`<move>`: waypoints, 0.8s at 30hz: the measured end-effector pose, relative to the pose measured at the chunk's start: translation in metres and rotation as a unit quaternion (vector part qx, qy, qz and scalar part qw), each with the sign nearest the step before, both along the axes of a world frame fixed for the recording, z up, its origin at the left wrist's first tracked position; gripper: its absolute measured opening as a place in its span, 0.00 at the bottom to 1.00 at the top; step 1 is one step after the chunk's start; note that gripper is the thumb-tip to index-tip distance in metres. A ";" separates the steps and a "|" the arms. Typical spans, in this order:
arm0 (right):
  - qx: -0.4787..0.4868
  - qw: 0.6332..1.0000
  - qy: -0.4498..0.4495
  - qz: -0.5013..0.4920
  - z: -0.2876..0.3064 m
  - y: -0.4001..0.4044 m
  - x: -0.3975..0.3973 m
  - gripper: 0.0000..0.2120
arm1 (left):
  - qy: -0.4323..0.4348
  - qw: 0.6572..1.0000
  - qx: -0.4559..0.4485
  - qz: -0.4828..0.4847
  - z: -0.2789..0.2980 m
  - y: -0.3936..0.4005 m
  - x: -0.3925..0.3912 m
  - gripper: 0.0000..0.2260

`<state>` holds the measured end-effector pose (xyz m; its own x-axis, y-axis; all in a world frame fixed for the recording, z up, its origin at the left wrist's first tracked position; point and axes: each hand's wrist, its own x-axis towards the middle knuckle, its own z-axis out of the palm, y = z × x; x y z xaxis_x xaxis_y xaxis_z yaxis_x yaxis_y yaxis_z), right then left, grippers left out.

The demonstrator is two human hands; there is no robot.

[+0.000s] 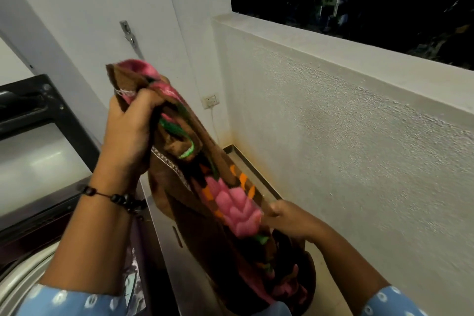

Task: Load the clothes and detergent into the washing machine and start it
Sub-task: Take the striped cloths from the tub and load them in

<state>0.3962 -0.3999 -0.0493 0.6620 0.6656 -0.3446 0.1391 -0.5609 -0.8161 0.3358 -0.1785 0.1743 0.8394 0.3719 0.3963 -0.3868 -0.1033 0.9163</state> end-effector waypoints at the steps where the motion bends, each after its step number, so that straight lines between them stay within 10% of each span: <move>1: 0.035 0.999 -0.004 -0.027 0.010 0.001 0.002 0.14 | 0.026 1.000 0.004 -0.005 -0.008 0.002 0.001 0.10; 14: 0.332 0.932 -0.136 -0.050 0.148 0.018 0.007 0.08 | 0.209 0.940 0.091 -0.255 -0.058 -0.033 0.014 0.29; 24: 0.288 0.954 0.075 -0.047 0.101 0.018 -0.003 0.11 | 0.103 0.971 0.180 -0.116 -0.030 -0.027 0.012 0.05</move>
